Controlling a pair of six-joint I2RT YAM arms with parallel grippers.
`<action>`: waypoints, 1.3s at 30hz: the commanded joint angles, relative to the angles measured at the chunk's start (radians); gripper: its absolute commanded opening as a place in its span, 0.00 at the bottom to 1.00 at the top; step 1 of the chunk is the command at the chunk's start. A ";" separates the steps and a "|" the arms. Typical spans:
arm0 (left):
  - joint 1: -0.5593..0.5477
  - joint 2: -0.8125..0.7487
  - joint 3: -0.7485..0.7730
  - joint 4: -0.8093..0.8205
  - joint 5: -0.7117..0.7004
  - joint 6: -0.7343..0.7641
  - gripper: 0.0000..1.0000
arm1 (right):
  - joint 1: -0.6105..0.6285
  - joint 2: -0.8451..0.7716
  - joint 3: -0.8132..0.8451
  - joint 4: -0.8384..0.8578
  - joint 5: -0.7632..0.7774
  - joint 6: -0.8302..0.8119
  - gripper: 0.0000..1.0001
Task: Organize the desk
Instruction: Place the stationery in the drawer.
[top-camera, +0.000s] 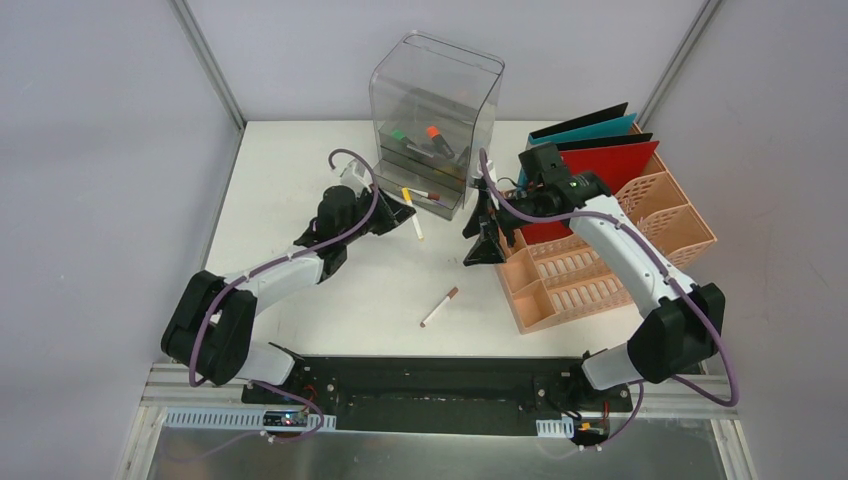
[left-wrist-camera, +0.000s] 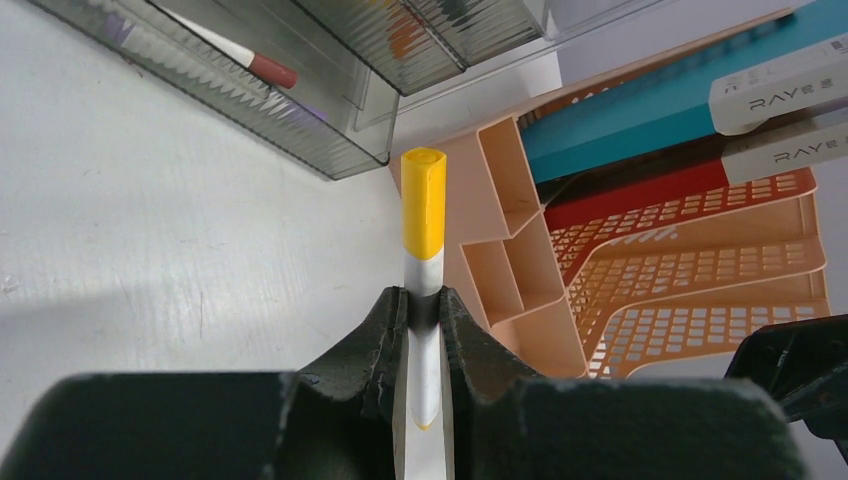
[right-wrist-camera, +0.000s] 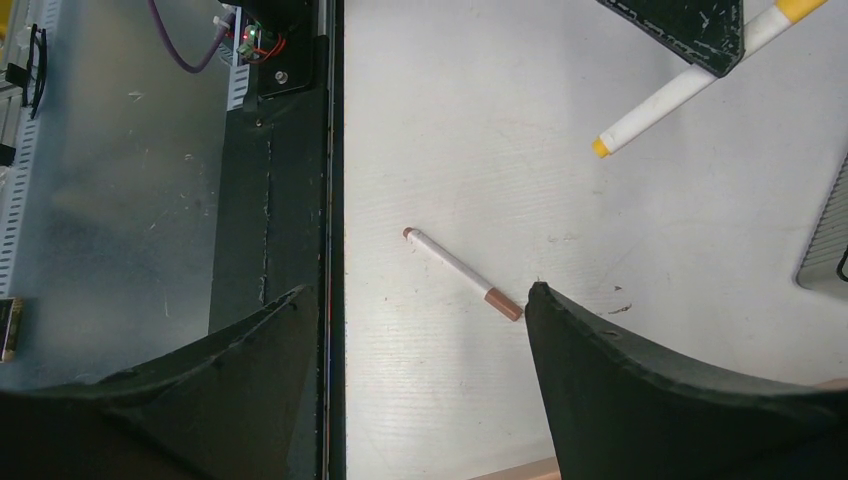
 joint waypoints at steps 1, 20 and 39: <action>0.018 0.019 0.060 0.067 0.041 0.023 0.00 | -0.005 -0.046 0.005 0.012 -0.044 -0.024 0.79; 0.031 0.153 0.191 0.044 0.063 -0.030 0.00 | -0.006 -0.089 -0.021 0.044 -0.060 -0.028 0.80; 0.057 0.340 0.448 -0.349 -0.132 -0.306 0.00 | -0.006 -0.096 -0.036 0.053 -0.034 -0.057 0.80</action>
